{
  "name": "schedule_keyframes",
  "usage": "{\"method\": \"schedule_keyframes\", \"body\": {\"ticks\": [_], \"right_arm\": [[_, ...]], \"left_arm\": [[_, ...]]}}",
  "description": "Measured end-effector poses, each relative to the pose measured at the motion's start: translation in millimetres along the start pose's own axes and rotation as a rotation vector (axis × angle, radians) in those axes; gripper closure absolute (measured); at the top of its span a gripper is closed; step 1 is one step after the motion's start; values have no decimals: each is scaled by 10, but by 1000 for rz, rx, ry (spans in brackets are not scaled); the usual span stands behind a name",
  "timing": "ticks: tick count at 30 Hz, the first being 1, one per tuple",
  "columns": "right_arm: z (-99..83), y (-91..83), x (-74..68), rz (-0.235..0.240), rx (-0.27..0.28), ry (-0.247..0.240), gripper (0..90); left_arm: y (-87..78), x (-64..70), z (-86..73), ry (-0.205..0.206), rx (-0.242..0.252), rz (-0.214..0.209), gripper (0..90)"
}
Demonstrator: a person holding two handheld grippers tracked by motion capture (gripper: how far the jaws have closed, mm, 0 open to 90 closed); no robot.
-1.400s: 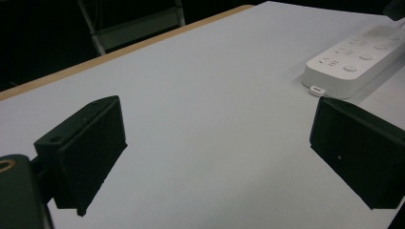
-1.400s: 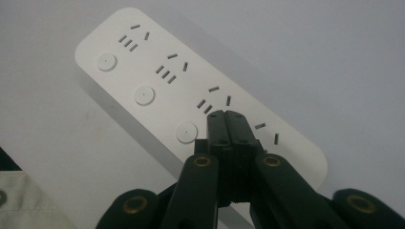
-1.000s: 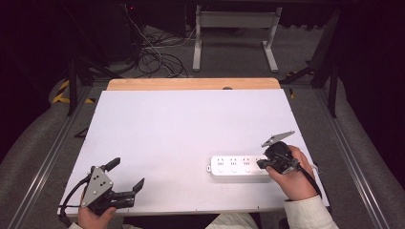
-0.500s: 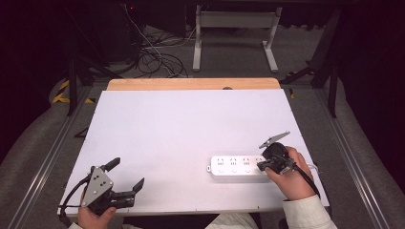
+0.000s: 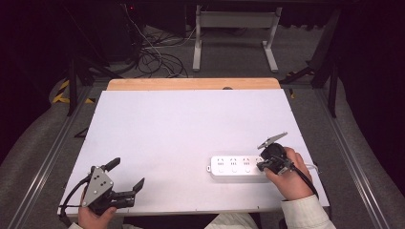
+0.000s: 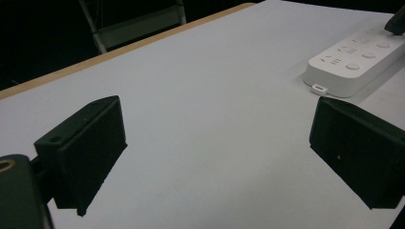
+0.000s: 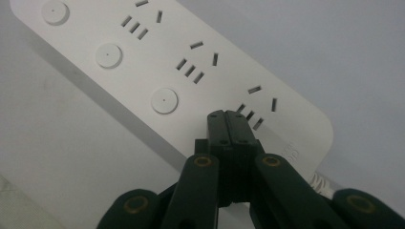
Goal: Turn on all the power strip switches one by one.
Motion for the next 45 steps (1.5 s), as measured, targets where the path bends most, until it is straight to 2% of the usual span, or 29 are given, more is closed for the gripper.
{"method": "schedule_keyframes", "body": {"ticks": [11,40,42,43,45], "right_arm": [[1,18,-20,-18,-6,-5,900],[-28,53,-24,-14,-2,25,900],[-22,51,-23,-19,-2,12,900],[-18,48,-24,-17,1,3,900],[-3,-14,-10,-20,58,-5,900]], "left_arm": [[-6,0,2,7,0,0,54],[-26,9,6,10,6,7,55],[-26,3,6,15,5,11,54],[-22,10,2,2,5,9,55],[-17,7,2,2,4,10,54]]}}
Point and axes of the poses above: each handheld gripper's, and its own axes: y roughly forward along the jaws, z roughly out of its top, x roughly to its right, the point moved 6 cm from there along y, roughly forward along the jaws, and after that the axes turned 13 degrees about -y, right-handed, at the moved point
